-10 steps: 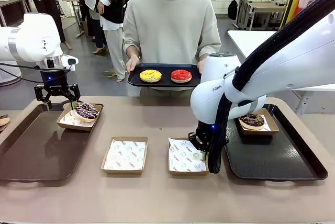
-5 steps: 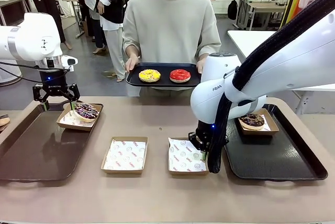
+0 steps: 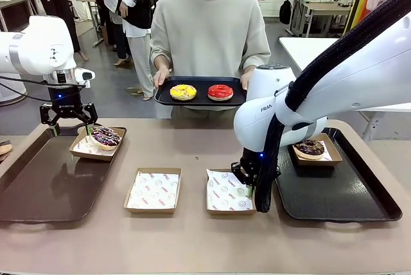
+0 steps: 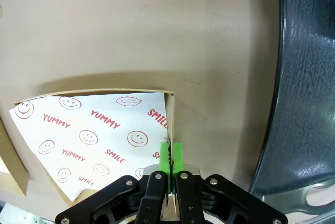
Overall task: Individually package the donuts and arrange them on the tray.
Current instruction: Place the picked Paper togo box on the Handle tray while simultaneously picking up another Paper togo box from the table with the other hand.
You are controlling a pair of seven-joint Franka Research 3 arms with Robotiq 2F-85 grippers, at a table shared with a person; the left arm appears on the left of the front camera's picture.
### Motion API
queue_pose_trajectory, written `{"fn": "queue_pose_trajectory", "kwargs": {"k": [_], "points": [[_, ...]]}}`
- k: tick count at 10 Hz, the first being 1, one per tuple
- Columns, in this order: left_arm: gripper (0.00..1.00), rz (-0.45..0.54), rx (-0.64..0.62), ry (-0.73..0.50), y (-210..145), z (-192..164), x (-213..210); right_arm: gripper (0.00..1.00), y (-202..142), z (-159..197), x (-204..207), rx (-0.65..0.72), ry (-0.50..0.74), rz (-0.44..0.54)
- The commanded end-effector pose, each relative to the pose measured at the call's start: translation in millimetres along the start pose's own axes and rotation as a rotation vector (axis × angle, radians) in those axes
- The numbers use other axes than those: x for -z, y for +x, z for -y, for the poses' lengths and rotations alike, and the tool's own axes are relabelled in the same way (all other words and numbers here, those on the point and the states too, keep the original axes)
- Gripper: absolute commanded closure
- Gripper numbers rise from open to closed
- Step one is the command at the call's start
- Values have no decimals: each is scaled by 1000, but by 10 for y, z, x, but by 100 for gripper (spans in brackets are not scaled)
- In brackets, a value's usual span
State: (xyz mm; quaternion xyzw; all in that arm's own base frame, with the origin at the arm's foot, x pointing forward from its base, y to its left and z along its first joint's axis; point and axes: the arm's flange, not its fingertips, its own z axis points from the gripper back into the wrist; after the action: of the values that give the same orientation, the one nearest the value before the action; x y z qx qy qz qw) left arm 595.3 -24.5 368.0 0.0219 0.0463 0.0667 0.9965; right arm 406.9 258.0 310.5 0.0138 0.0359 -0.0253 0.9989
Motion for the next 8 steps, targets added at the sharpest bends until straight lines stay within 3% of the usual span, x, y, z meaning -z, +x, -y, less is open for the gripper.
{"fn": "queue_pose_trajectory", "kwargs": {"k": [1, 2, 5, 8], "points": [[0, 0, 0, 0, 0, 0, 0, 98, 0, 0, 0, 0, 0, 0], [0, 52, -21, 31, -145, -124, -139, 98, 8, 10, -45, -12, -9, -2], [0, 111, -36, -107, -344, -602, -427, 98, 33, 48, -324, -21, 5, 7], [0, 70, 98, -459, -499, -968, -464, 98, 43, 5, -787, -17, 12, 31]]}}
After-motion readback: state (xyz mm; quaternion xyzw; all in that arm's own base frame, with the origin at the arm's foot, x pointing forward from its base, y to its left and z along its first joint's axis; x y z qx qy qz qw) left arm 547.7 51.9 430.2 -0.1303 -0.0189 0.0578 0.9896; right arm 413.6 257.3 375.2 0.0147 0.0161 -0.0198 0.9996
